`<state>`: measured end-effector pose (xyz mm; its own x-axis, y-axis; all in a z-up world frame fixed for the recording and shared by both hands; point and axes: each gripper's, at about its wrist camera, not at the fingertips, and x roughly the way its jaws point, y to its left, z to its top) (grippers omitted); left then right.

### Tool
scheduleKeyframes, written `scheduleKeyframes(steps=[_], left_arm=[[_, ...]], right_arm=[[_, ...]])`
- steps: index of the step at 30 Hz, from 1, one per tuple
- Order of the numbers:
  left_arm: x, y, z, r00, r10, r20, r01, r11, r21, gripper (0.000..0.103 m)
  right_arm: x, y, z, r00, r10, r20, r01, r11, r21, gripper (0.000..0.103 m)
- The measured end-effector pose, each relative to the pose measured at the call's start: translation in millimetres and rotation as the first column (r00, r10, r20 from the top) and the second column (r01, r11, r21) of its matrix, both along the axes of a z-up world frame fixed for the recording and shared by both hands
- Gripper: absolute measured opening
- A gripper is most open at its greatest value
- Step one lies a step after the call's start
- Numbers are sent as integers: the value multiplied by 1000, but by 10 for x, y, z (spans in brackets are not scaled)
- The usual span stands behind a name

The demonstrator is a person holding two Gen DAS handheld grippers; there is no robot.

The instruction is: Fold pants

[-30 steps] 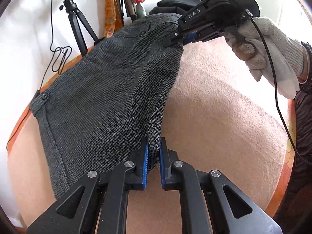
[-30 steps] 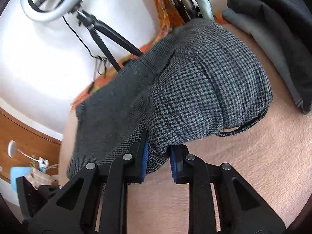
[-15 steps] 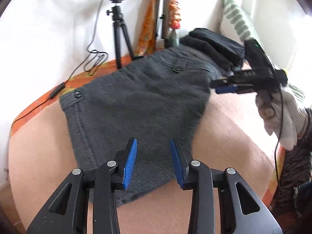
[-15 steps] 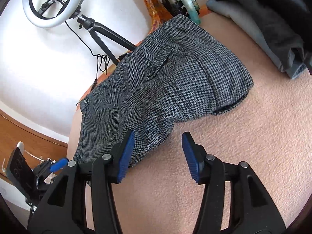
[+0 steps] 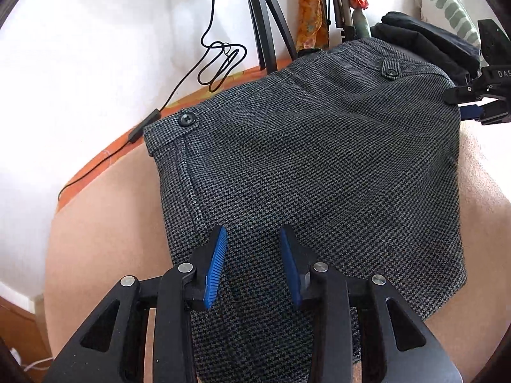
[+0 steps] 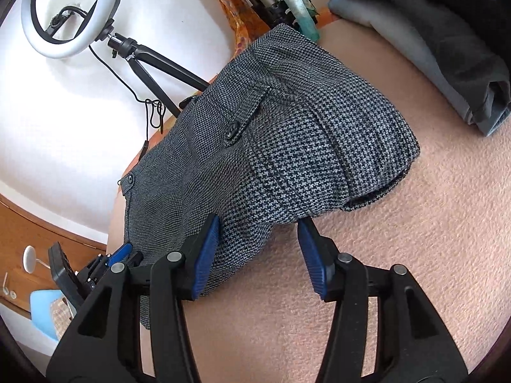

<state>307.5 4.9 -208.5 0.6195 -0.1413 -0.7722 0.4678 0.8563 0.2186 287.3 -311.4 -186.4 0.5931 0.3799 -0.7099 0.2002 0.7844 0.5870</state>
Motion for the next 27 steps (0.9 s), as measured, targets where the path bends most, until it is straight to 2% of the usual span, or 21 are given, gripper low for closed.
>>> scheduleKeyframes(steps=[2,3,6,10,12,14,17,21,24,27], left_arm=[[0,-14,84,1000,14,7,-14,1000,9,34],[-28,-4,163,1000,17,23,-17,1000,-13,34],[-166,-57,453,1000,-9,20,13,986,-168,34],[-323,-428,652,993,-114,17,115,967,-228,34],[-333,-641,638,986,-164,11,162,962,-218,34],[-327,-850,571,981,-192,18,192,967,-168,34],[-235,-1052,388,981,-195,-8,193,972,-136,34],[-212,-1192,113,980,-198,-17,198,979,-39,34],[-220,-1164,93,982,-190,-12,189,980,-68,34],[-211,-1053,273,988,-157,4,156,974,-163,34]], right_arm=[[-71,-68,7,999,-37,12,36,999,16,54],[-109,-112,10,998,-56,21,55,998,29,56],[-170,-277,-2,992,-118,46,114,991,74,59],[-93,-450,-80,983,-176,57,167,976,141,60],[-38,-467,-90,981,-184,69,173,975,137,60],[8,-465,-94,980,-183,76,172,977,129,62],[9,-444,-65,979,-184,83,172,976,130,62],[-73,-492,-56,975,-202,97,185,971,154,61],[-116,-534,-84,965,-241,101,226,964,140,62],[-98,-594,-165,953,-286,98,266,947,181,66]])
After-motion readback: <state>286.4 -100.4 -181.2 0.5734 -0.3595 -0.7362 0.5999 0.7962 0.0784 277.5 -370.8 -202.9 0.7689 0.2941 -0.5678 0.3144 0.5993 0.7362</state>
